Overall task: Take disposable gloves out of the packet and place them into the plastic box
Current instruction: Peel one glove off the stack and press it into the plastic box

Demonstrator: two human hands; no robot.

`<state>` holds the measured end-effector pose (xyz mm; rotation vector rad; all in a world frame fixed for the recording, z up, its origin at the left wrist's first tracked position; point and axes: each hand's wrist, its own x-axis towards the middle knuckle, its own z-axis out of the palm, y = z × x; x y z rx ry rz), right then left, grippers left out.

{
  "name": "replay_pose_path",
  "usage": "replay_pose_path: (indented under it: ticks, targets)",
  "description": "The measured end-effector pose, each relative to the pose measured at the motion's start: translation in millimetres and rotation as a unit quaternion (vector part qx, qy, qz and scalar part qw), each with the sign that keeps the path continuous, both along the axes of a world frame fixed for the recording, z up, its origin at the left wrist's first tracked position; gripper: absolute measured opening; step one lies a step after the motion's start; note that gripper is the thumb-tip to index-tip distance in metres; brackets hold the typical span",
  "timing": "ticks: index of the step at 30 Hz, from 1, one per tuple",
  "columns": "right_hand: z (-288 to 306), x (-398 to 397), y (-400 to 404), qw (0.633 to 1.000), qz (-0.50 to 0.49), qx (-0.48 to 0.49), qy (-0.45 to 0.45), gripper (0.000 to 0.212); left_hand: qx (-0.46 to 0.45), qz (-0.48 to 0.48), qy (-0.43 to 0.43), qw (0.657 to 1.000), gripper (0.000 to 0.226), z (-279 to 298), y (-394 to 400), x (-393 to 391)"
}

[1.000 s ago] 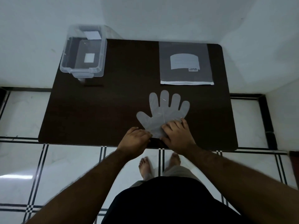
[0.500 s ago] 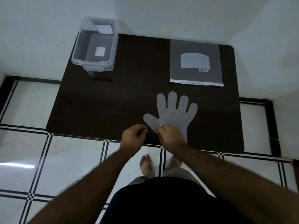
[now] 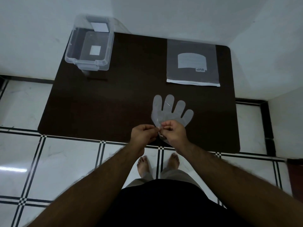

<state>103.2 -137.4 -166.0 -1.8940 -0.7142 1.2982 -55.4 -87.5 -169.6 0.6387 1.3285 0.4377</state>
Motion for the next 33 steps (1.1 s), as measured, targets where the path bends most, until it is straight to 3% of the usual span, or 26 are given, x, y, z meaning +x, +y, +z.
replay_pose_path:
  ticks: [2,9,13,21,33]
  targets:
    - [3.2,2.1,0.6,1.000,-0.004,0.003,0.006,0.029,0.008,-0.007,-0.001,1.000,0.031,1.6,1.2,3.6]
    - [3.4,7.3,0.6,1.000,0.013,0.016,0.012,0.024,0.001,0.006,0.017,1.000,0.013,4.9,5.3,12.6]
    - [1.0,9.1,0.1,0.999,0.030,0.020,0.010,0.027,-0.014,0.019,0.014,1.000,0.015,5.3,7.8,15.2]
    - [3.1,9.9,-0.4,0.998,0.038,0.037,0.029,0.028,0.006,-0.024,0.043,0.999,0.006,6.1,10.0,19.6]
    - [4.9,18.1,2.1,0.988,-0.097,-0.047,0.113,0.009,-0.040,0.049,0.039,0.997,0.006,-4.4,12.7,10.1]
